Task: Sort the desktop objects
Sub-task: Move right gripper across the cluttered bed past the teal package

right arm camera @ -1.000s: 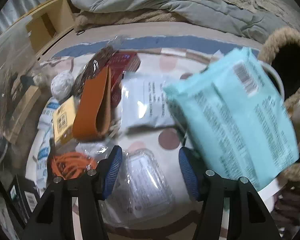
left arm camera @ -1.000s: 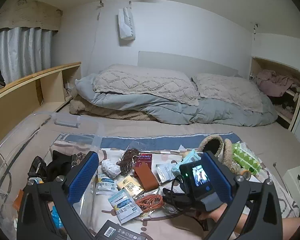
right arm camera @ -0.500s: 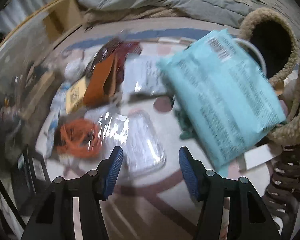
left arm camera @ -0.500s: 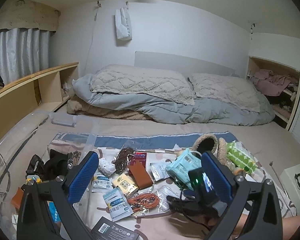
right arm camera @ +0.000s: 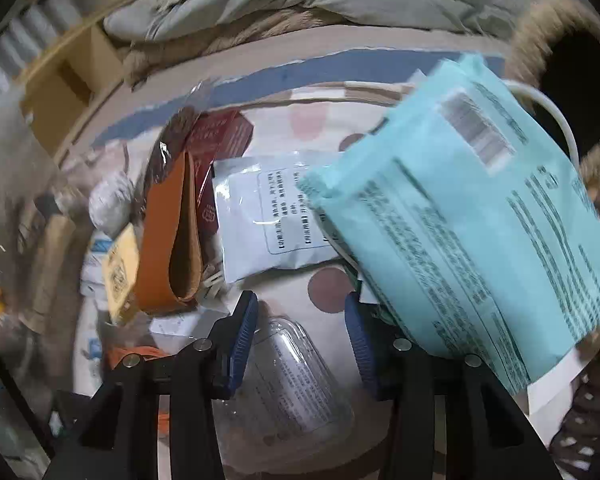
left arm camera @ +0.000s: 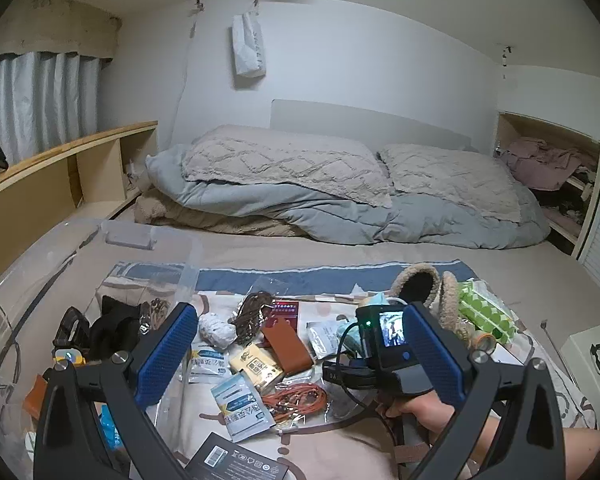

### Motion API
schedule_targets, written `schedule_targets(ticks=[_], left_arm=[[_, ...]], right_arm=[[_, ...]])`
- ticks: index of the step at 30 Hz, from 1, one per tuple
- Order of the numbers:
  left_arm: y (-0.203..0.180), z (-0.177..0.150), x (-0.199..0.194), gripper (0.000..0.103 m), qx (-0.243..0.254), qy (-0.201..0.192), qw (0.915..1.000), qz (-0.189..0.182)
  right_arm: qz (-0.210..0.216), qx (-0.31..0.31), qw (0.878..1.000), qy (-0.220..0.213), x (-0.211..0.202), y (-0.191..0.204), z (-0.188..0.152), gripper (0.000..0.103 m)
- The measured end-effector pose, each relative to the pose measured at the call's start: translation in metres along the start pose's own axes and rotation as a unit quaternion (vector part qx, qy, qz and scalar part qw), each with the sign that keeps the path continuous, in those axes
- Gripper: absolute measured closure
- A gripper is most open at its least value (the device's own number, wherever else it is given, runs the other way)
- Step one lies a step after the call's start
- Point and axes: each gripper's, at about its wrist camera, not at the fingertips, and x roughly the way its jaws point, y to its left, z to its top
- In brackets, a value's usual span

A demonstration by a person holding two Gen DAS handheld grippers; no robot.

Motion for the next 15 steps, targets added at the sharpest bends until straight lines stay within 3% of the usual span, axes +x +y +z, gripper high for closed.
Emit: schedule_targets(ticks=[4, 11, 15], left_arm=[[0.003, -0.002, 0.002, 0.0, -0.015, 0.009, 0.9998, -0.002], [-0.001, -0.009, -0.001, 0.0, -0.006, 0.015, 0.9999, -0.004], [-0.005, -0.016, 0.0, 0.0, -0.006, 0.038, 0.9992, -0.012]], right_arm=[[-0.034, -0.045, 0.998, -0.002, 0.004, 0.012, -0.004, 0.057], [-0.01, -0.075, 0.997, 0.019, -0.012, 0.003, -0.03, 0.057], [-0.003, -0.103, 0.994, 0.025, -0.027, 0.002, -0.053, 0.057]])
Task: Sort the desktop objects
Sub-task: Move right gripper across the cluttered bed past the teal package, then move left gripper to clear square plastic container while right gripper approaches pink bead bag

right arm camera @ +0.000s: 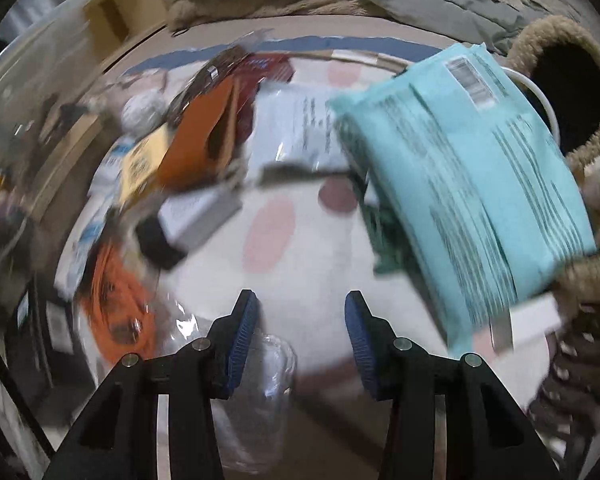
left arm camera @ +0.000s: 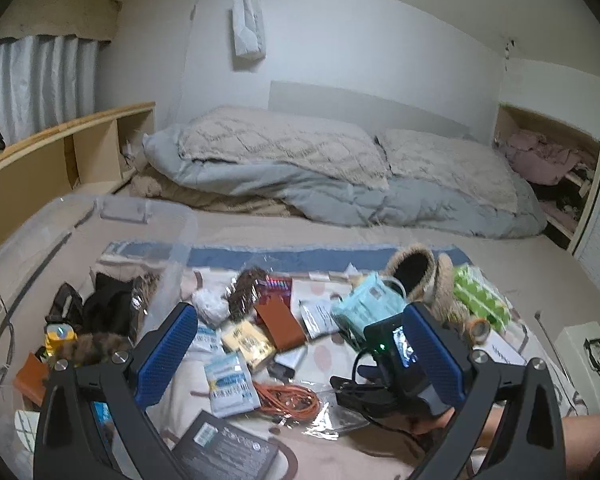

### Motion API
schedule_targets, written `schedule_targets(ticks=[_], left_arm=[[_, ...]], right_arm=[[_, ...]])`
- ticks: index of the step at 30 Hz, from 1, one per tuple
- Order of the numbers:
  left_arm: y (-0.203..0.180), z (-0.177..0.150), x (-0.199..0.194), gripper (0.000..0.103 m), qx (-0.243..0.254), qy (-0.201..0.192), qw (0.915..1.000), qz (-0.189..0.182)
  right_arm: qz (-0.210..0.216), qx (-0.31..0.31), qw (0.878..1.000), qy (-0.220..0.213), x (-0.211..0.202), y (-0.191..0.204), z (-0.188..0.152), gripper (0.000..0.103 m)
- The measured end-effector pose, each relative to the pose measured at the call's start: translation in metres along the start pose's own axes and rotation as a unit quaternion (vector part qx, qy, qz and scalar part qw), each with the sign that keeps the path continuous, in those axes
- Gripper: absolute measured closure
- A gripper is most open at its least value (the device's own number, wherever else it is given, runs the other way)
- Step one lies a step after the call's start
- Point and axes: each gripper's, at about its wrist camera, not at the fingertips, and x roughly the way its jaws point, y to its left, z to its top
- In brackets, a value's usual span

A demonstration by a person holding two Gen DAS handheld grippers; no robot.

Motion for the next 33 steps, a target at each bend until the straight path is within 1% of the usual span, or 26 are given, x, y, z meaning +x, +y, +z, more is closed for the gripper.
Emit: schedule_targets(ticks=[1, 4, 9, 11, 16, 19, 24, 26, 27, 29, 30, 33], left_arm=[[-0.002, -0.003, 0.0, 0.0, 0.003, 0.008, 1.0, -0.002], [-0.008, -0.009, -0.003, 0.0, 0.018, 0.014, 0.9997, -0.002], [-0.016, -0.021, -0.007, 0.0, 0.04, 0.027, 0.9988, 0.005], [-0.017, -0.025, -0.009, 0.0, 0.047, 0.03, 0.9984, 0.008], [-0.018, -0.037, -0.019, 0.0, 0.074, 0.032, 0.9965, 0.022], [-0.016, -0.045, -0.024, 0.0, 0.085, 0.035, 0.9954, 0.027], [-0.014, -0.055, -0.027, 0.0, 0.101, 0.04, 0.9936, 0.031], [-0.011, -0.057, -0.025, 0.0, 0.105, 0.044, 0.993, 0.032], [-0.01, -0.058, -0.024, 0.0, 0.105, 0.046, 0.9928, 0.034], [-0.006, -0.058, -0.023, 0.0, 0.102, 0.047, 0.9931, 0.034], [-0.003, -0.058, -0.022, 0.0, 0.098, 0.048, 0.9934, 0.034], [0.006, -0.059, -0.02, 0.0, 0.082, 0.053, 0.9947, 0.032]], right_arm=[[-0.002, -0.016, 1.0, 0.0, -0.005, 0.003, -0.009, 0.057], [-0.007, -0.06, 0.998, -0.004, -0.016, 0.013, -0.031, 0.057], [0.016, -0.092, 0.996, 0.003, -0.029, 0.017, -0.061, 0.057], [0.022, -0.101, 0.995, 0.004, -0.035, 0.018, -0.067, 0.057], [0.047, -0.063, 0.997, 0.0, -0.042, 0.013, -0.056, 0.057], [0.047, -0.067, 0.997, -0.003, -0.037, 0.024, -0.039, 0.057], [0.053, -0.086, 0.995, -0.001, -0.028, 0.049, -0.025, 0.057], [0.068, -0.093, 0.993, 0.008, -0.02, 0.06, -0.022, 0.057], [0.073, -0.094, 0.993, 0.015, -0.015, 0.064, -0.021, 0.057], [0.071, -0.099, 0.992, 0.021, -0.008, 0.072, -0.023, 0.057], [0.069, -0.105, 0.992, 0.017, -0.009, 0.074, -0.026, 0.057], [0.08, -0.126, 0.989, 0.019, -0.013, 0.074, -0.038, 0.057]])
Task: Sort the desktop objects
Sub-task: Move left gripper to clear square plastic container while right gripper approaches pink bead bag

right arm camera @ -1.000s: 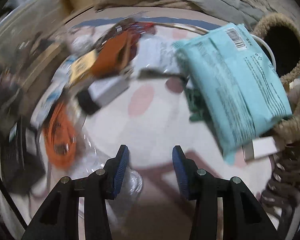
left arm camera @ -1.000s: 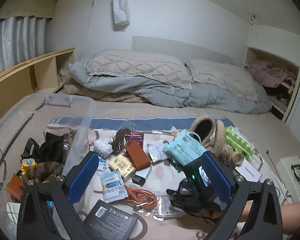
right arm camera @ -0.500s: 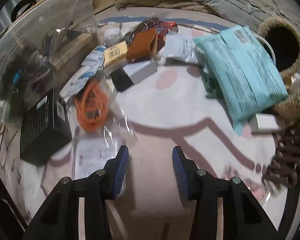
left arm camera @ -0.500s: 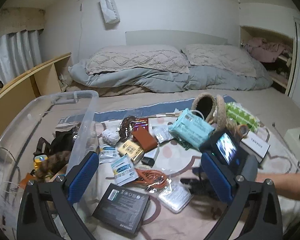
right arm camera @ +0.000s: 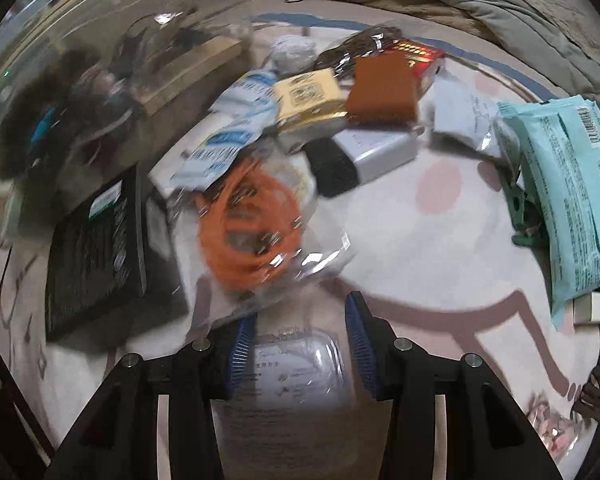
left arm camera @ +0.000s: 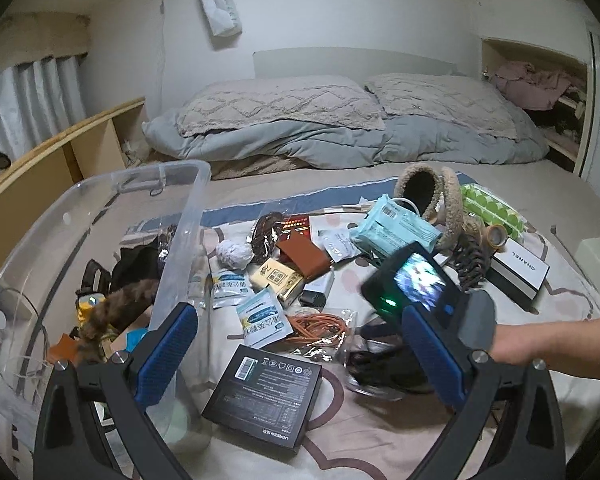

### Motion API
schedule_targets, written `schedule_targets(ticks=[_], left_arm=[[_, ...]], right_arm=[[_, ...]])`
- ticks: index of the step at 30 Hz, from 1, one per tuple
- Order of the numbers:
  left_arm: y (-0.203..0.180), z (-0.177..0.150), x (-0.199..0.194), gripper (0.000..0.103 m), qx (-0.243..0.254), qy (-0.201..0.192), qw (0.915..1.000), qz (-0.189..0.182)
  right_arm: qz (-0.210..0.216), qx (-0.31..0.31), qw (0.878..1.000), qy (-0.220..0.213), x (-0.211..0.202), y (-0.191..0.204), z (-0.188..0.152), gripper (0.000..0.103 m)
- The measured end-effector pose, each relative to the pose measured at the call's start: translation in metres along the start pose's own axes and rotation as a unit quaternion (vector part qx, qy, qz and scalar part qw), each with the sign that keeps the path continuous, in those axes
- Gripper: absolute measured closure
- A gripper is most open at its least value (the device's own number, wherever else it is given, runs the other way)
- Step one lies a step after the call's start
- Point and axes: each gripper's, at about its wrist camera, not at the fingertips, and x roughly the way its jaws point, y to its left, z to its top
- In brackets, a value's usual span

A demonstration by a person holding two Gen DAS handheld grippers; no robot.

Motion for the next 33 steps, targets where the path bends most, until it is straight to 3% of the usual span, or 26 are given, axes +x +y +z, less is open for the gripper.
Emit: schedule_targets(ticks=[9, 12, 17, 19, 21, 23, 25, 33], left_arm=[[0.0, -0.009, -0.003, 0.0, -0.022, -0.006, 0.9997, -0.01], [-0.008, -0.015, -0.004, 0.0, -0.031, -0.017, 0.9993, -0.01], [-0.026, -0.03, 0.0, 0.0, -0.037, -0.01, 0.9991, -0.019], [-0.036, -0.038, 0.001, 0.0, -0.03, -0.01, 0.9993, -0.017], [-0.044, -0.046, 0.001, 0.0, -0.033, -0.013, 0.9992, -0.018], [-0.053, -0.057, 0.006, 0.0, -0.049, -0.007, 0.9984, -0.028], [-0.061, -0.068, 0.011, 0.0, -0.062, 0.002, 0.9973, -0.038], [-0.099, -0.102, 0.046, 0.0, -0.067, 0.037, 0.9952, -0.06]], right_arm=[[0.028, -0.005, 1.0, -0.007, -0.036, -0.006, -0.058, 0.057], [0.065, 0.028, 0.996, -0.053, -0.068, -0.02, -0.073, 0.057], [0.003, 0.052, 0.991, -0.122, -0.112, -0.05, -0.089, 0.056], [-0.025, 0.065, 0.989, -0.133, -0.119, -0.066, -0.092, 0.046], [-0.051, 0.071, 0.986, -0.145, -0.125, -0.081, -0.097, 0.043], [-0.069, 0.075, 0.984, -0.145, -0.134, -0.095, -0.105, 0.041], [-0.082, 0.084, 0.983, -0.144, -0.135, -0.105, -0.111, 0.027], [-0.107, 0.087, 0.985, -0.106, -0.116, -0.111, -0.12, 0.024]])
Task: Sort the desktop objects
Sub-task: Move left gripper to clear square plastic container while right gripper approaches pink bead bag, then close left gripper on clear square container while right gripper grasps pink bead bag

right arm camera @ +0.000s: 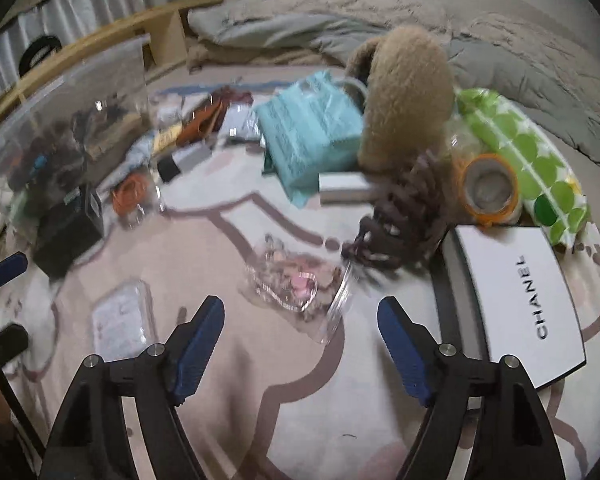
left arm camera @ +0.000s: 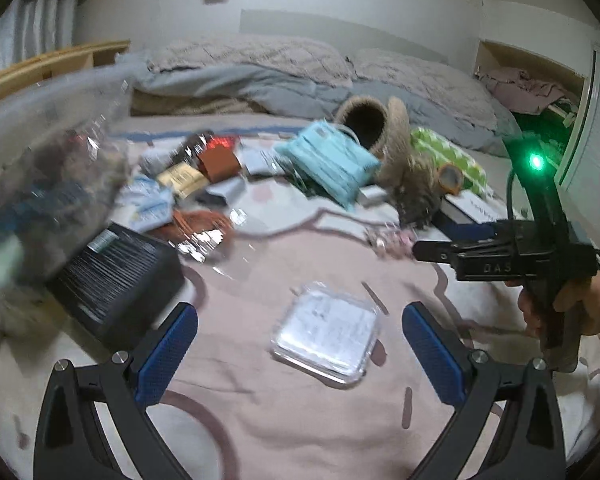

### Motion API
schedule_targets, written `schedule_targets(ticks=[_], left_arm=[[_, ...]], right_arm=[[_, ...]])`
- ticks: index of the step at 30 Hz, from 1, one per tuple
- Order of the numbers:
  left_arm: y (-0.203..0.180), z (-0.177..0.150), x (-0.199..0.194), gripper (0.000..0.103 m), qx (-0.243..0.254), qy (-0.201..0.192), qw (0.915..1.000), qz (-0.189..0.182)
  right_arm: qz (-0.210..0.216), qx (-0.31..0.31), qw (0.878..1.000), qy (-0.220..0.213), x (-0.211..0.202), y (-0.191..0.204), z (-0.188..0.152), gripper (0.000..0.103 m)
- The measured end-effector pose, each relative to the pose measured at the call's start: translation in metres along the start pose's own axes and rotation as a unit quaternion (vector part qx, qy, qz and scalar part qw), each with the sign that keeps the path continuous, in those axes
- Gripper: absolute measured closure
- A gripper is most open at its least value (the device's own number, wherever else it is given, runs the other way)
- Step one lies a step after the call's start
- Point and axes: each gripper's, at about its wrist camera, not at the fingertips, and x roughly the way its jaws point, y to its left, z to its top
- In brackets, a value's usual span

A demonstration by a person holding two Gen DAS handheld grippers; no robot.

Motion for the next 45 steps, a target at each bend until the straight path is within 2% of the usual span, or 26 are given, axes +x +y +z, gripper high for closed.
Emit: schedule_targets(ticks=[5, 8, 11, 14, 16, 17, 20, 23, 26, 32, 34, 40, 45], left_arm=[[-0.006, -0.008, 0.024, 0.0, -0.002, 0.022, 0.9998, -0.003], [-0.008, -0.011, 0.036, 0.0, 0.003, 0.047, 0.9987, -0.018], [-0.011, -0.013, 0.047, 0.0, 0.011, 0.073, 0.9967, -0.033], [-0.014, -0.015, 0.052, 0.0, 0.019, 0.085, 0.9954, -0.041], [-0.018, -0.016, 0.056, 0.0, 0.027, 0.094, 0.9942, -0.043], [-0.018, -0.017, 0.058, 0.0, 0.029, 0.097, 0.9939, -0.044], [-0.017, -0.016, 0.064, 0.0, 0.028, 0.108, 0.9927, -0.046], [-0.015, -0.015, 0.069, 0.0, 0.026, 0.118, 0.9915, -0.047], [-0.015, -0.015, 0.072, 0.0, 0.028, 0.125, 0.9903, -0.055], [-0.024, -0.016, 0.063, 0.0, 0.03, 0.133, 0.982, -0.13], [-0.028, -0.015, 0.062, 0.0, 0.031, 0.133, 0.9829, -0.124], [-0.023, -0.014, 0.071, 0.002, 0.027, 0.133, 0.9893, -0.053], [-0.027, -0.015, 0.075, 0.002, 0.047, 0.125, 0.9904, -0.037]], right_arm=[[0.003, 0.007, 1.0, 0.022, 0.017, 0.0, 0.002, 0.024], [0.003, 0.028, 0.999, 0.039, 0.028, -0.005, 0.003, 0.018], [-0.019, 0.039, 0.996, 0.078, 0.04, -0.006, 0.001, 0.017], [-0.03, 0.01, 0.996, 0.078, 0.039, 0.002, -0.004, 0.013], [-0.027, 0.001, 0.996, 0.082, 0.039, 0.005, -0.007, 0.005], [-0.026, 0.0, 0.996, 0.081, 0.039, 0.005, -0.01, 0.005], [-0.02, -0.011, 0.998, 0.056, 0.036, 0.008, -0.02, 0.0], [-0.023, -0.015, 0.999, 0.036, 0.035, 0.009, -0.027, 0.0], [-0.024, -0.017, 0.999, 0.038, 0.035, 0.009, -0.026, 0.0], [-0.025, -0.017, 0.999, 0.028, 0.036, 0.009, -0.028, 0.0], [-0.025, -0.018, 0.999, 0.026, 0.037, 0.009, -0.029, 0.0], [-0.029, -0.019, 0.999, 0.027, 0.039, 0.01, -0.029, 0.0], [-0.016, 0.015, 1.0, 0.015, 0.03, 0.001, -0.028, 0.0]])
